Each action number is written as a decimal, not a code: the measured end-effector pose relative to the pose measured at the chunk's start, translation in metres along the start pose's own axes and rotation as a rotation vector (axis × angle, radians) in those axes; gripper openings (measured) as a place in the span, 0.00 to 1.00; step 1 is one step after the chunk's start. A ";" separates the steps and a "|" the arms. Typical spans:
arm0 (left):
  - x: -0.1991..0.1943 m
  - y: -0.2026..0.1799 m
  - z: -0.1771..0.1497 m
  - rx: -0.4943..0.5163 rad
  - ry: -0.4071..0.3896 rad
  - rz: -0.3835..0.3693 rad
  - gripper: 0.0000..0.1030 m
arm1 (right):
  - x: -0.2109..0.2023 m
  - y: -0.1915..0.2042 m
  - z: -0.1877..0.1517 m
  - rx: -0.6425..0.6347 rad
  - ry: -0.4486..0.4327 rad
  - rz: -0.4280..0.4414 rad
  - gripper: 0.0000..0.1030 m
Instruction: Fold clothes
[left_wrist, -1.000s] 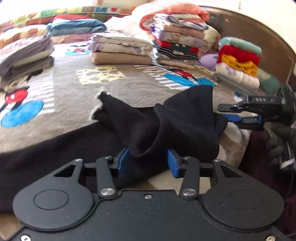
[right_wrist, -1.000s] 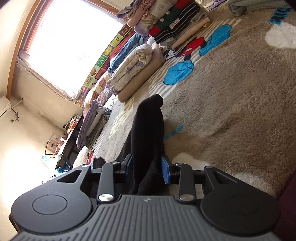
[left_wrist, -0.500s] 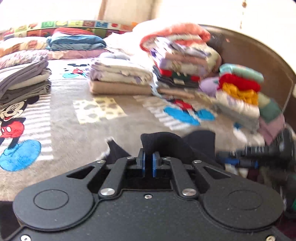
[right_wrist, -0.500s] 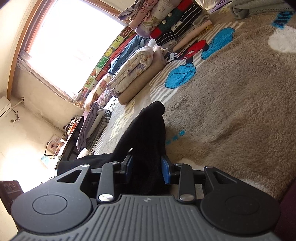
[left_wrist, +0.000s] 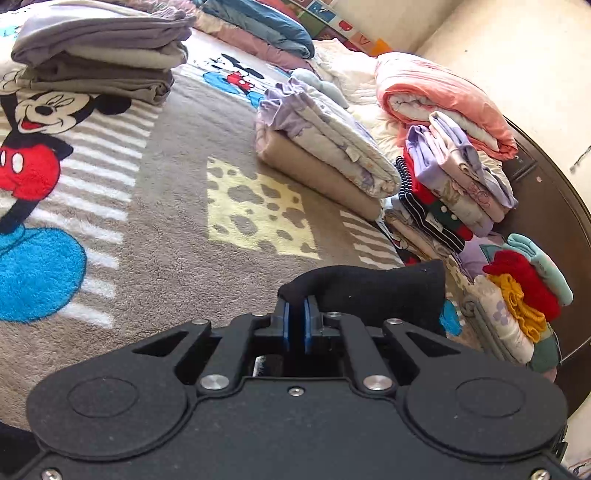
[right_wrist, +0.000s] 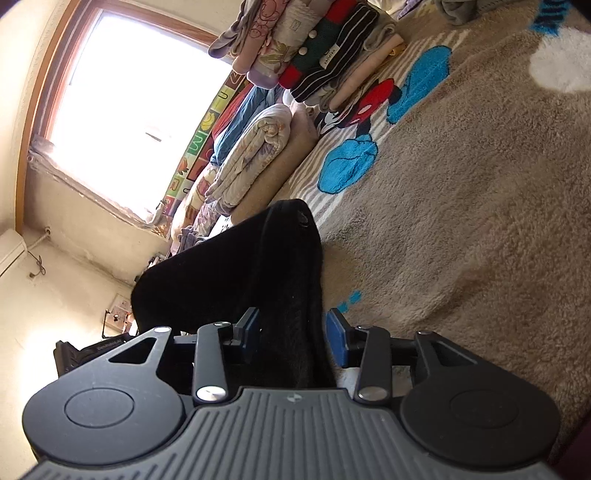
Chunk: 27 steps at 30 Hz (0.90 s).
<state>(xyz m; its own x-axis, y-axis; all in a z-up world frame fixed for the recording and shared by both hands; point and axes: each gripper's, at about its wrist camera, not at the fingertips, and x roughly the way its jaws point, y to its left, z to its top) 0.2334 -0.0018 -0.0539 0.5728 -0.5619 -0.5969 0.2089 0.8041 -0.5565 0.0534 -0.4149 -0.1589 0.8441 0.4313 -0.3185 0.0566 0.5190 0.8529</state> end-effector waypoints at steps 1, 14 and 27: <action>0.002 0.003 0.000 -0.012 0.003 0.009 0.05 | 0.003 -0.001 0.003 -0.002 -0.003 0.005 0.42; -0.020 0.032 -0.004 -0.058 -0.073 0.132 0.16 | 0.034 -0.008 0.038 -0.085 -0.054 0.018 0.42; -0.042 -0.020 -0.084 0.540 -0.041 0.159 0.44 | 0.047 -0.009 0.029 -0.132 -0.028 0.030 0.43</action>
<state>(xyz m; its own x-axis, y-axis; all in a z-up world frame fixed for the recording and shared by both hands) 0.1383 -0.0108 -0.0659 0.6586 -0.4266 -0.6199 0.4873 0.8695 -0.0806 0.1084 -0.4210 -0.1697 0.8590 0.4283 -0.2806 -0.0378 0.5995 0.7995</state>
